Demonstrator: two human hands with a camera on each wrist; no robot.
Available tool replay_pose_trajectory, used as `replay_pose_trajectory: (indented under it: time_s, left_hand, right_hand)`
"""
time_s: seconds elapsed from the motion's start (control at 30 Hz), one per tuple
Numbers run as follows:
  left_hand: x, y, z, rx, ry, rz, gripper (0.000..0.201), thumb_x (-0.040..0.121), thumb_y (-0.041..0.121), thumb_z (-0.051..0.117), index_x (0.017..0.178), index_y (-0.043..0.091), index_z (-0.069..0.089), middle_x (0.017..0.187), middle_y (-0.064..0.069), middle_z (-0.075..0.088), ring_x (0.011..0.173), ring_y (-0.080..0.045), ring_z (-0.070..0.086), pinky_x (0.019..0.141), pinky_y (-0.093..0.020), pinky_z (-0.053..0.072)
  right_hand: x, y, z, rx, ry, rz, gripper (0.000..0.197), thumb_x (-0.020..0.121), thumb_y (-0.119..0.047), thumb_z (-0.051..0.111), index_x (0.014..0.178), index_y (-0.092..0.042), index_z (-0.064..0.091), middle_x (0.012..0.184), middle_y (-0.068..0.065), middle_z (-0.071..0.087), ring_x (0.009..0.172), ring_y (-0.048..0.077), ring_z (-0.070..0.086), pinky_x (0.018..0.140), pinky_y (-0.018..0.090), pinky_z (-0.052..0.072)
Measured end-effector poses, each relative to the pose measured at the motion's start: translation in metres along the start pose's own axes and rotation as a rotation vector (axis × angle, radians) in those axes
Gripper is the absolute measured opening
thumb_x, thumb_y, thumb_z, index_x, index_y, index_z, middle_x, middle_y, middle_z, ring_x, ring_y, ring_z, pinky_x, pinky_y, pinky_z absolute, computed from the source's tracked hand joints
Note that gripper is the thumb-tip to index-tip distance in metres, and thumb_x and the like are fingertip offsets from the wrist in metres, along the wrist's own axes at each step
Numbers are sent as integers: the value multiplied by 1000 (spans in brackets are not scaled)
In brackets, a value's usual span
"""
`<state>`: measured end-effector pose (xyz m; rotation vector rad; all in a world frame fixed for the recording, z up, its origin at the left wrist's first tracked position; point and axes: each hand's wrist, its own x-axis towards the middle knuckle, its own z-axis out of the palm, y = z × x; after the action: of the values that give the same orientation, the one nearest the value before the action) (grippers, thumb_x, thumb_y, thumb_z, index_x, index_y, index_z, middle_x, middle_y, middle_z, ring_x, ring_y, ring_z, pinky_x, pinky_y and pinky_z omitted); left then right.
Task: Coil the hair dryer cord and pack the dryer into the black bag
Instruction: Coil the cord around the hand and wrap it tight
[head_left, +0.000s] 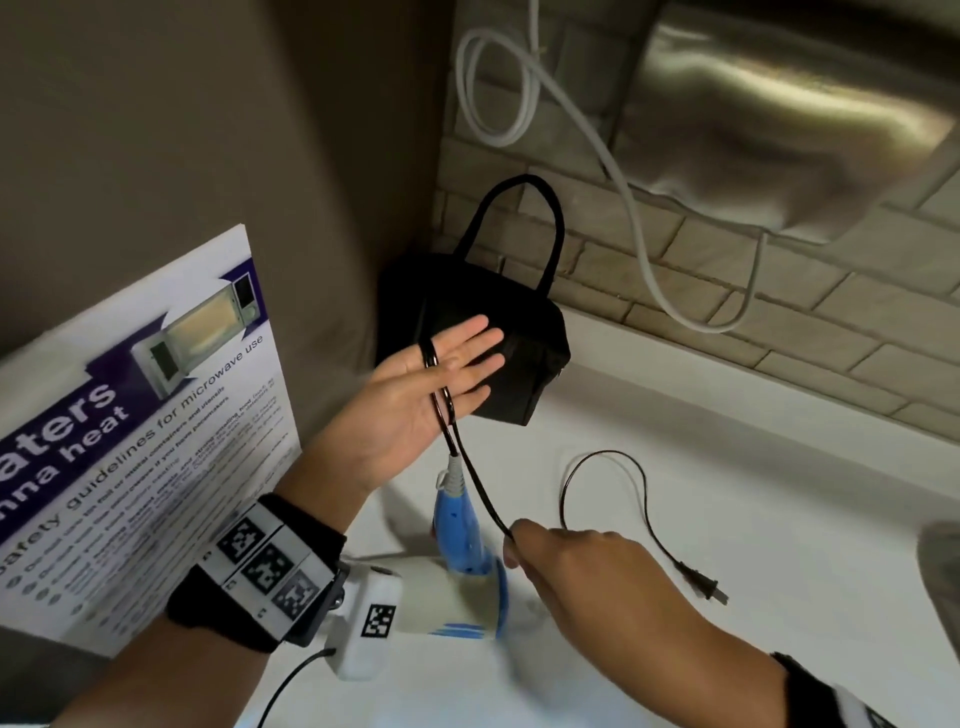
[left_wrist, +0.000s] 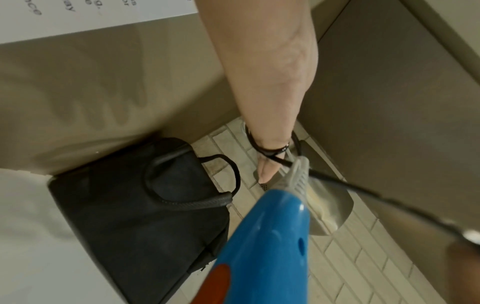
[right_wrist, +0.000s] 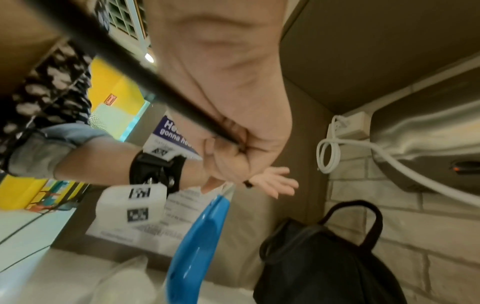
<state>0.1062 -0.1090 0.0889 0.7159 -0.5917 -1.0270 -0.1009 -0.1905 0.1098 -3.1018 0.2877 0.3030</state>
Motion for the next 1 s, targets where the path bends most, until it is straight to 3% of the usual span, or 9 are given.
replay_pose_trajectory:
  time_s: [0.07, 0.13, 0.2, 0.27, 0.33, 0.47, 0.67, 0.9, 1.0]
  left_hand:
    - [2, -1, 0, 26, 21, -6, 49, 93, 6, 40, 142, 8, 39, 144, -11, 48, 132, -26, 47, 109, -40, 35]
    - [3, -2, 0, 58, 27, -11, 48, 94, 6, 39, 142, 7, 39, 143, -12, 49, 131, -26, 48, 109, -42, 35]
    - [3, -4, 2, 75, 33, -8, 46, 95, 6, 38, 141, 6, 39, 142, -12, 51, 131, -26, 48, 109, -42, 36]
    - [2, -5, 5, 102, 27, -7, 45, 96, 6, 37, 141, 5, 39, 141, -13, 51, 131, -26, 49, 109, -41, 36]
    - [0, -4, 8, 152, 3, -5, 44, 98, 6, 35, 141, 4, 38, 141, -14, 51, 131, -26, 49, 109, -38, 37]
    - [0, -1, 6, 165, 59, 29, 41, 99, 7, 34, 139, 3, 40, 138, -16, 54, 128, -26, 52, 108, -37, 39]
    - [3, -6, -2, 38, 180, 32, 39, 103, 15, 27, 134, -2, 44, 129, -21, 60, 122, -31, 57, 103, -40, 44]
    - [1, -21, 11, 155, 143, -107, 43, 100, 28, 30, 127, 1, 51, 124, -20, 64, 120, -31, 58, 104, -39, 43]
    - [2, -19, 23, 238, 69, -116, 54, 100, 33, 23, 128, -7, 47, 111, -25, 67, 107, -22, 68, 91, -26, 53]
  right_hand:
    - [-12, -3, -12, -49, 53, 0, 41, 49, -23, 82, 80, -32, 56, 52, -10, 57, 35, 16, 31, 36, 22, 7]
    - [-19, 3, -20, -50, 193, 13, 48, 38, -22, 85, 74, -30, 56, 46, -10, 53, 28, 15, 37, 34, 23, 12]
    - [-25, 4, -34, -65, 356, -40, 36, 48, -20, 82, 76, -26, 60, 50, -9, 56, 32, 16, 46, 32, 20, 22]
    - [-23, 7, -48, 8, 511, -77, 6, 83, -24, 61, 79, -20, 63, 55, -6, 60, 37, 20, 48, 31, 22, 34]
    - [-15, 12, -55, 79, 634, -106, 40, 100, -31, 35, 80, -15, 65, 56, -3, 57, 39, 22, 42, 33, 24, 35]
    - [-5, 5, -53, 39, 699, -241, 21, 93, -26, 53, 82, -17, 68, 59, -3, 57, 43, 20, 45, 36, 27, 38]
    - [-2, -10, -24, 18, 703, -349, 33, 98, -28, 43, 78, -23, 70, 55, -4, 50, 42, 16, 39, 36, 23, 32]
    - [-4, -10, -33, 37, 682, -377, 22, 95, -26, 51, 87, -23, 71, 62, -6, 55, 47, 15, 46, 39, 24, 37]
    - [4, 2, -59, 121, 711, -366, 11, 89, -26, 61, 88, -21, 72, 68, -6, 63, 55, 15, 54, 46, 28, 45]
